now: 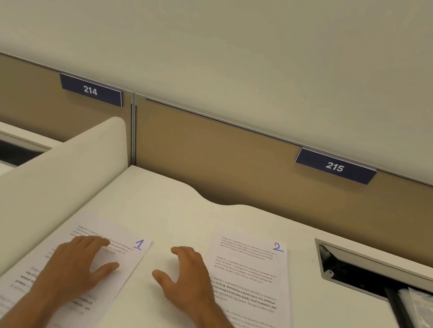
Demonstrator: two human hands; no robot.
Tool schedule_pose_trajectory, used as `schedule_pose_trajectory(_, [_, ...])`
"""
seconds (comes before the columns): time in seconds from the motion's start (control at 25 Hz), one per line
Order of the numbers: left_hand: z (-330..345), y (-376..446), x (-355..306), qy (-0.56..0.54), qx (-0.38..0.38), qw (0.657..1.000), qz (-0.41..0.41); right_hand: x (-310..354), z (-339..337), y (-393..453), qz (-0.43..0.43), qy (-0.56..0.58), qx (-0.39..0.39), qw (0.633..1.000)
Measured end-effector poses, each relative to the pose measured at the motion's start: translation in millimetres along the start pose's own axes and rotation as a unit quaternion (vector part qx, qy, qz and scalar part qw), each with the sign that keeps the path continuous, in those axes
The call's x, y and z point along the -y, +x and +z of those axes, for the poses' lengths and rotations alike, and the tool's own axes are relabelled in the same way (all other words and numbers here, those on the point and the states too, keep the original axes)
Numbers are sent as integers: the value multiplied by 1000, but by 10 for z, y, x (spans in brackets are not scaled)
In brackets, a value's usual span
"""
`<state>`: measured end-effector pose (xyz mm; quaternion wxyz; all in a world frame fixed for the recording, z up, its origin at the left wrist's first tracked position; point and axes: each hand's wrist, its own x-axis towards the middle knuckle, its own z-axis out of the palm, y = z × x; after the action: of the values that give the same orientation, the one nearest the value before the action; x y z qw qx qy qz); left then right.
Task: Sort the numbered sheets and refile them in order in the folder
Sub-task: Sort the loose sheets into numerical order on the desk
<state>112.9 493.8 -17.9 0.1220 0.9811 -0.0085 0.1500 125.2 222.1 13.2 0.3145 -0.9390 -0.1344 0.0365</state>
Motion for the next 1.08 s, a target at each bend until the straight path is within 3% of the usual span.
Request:
schedule_pose_trajectory(0.16, [71,-211,234,35,118,990,-63,338,268,183,-33,-65,113,991])
schedule_pose_trajectory(0.48, [46,-248,170,43,159,983,-76,317,427,512,34,-193,131,972])
schedule_pose_trajectory(0.8, [45,-263,185,41,165,983,-71,473,598,449,-2,-76,158,984])
schedule_pose_trajectory(0.92, [68,-254,224,43,163,983,-69,620,732,401,-24,46,117,992])
schedule_pose_trajectory(1.0, [68,-255,212,12,146,986,-83,748,758,313,19,127,74,989])
schedule_pose_trajectory(1.08, [48,-248,182,-23,133,986,-98,815,722,249,51,137,45,988])
